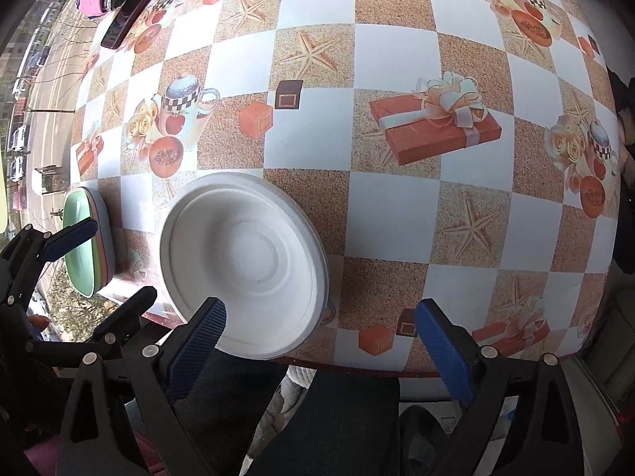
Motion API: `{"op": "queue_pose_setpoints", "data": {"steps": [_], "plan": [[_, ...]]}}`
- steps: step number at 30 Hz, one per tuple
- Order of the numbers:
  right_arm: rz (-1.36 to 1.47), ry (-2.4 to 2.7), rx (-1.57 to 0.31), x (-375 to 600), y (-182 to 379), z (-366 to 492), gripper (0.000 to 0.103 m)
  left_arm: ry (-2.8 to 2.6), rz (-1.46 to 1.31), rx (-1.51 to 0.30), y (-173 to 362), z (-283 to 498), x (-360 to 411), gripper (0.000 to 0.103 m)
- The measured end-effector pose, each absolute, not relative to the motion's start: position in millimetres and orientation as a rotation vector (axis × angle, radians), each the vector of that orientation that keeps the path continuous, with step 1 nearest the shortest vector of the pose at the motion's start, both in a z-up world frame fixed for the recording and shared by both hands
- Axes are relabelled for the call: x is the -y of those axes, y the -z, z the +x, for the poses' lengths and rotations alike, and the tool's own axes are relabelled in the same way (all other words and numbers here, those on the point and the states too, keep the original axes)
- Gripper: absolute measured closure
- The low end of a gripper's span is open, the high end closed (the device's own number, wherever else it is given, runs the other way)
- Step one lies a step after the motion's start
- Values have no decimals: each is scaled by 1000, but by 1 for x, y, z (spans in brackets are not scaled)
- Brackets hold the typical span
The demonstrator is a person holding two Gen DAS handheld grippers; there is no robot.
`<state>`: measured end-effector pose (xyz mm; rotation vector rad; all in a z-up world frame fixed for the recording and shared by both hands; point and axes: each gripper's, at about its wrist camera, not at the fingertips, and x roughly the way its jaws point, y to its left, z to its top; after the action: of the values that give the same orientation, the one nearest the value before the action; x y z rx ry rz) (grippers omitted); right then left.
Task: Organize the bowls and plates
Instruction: 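Open both grippers to release the third bowl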
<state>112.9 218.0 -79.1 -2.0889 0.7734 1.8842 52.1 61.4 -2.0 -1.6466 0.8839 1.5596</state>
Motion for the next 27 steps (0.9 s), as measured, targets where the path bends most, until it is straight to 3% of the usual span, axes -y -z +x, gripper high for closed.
{"op": "queue_pose_setpoints", "data": {"steps": [2, 7, 27], "plan": [[-2058, -1899, -723, -218, 78, 111, 2, -1568, -1668, -873, 3, 49, -59, 18], [-2065, -1850, -742, -220, 88, 117, 2, -1574, -1713, -834, 9, 46, -57, 0], [-2139, -1756, -767, -216, 109, 128, 2, -1542, -1745, -829, 24, 53, -67, 0]]}}
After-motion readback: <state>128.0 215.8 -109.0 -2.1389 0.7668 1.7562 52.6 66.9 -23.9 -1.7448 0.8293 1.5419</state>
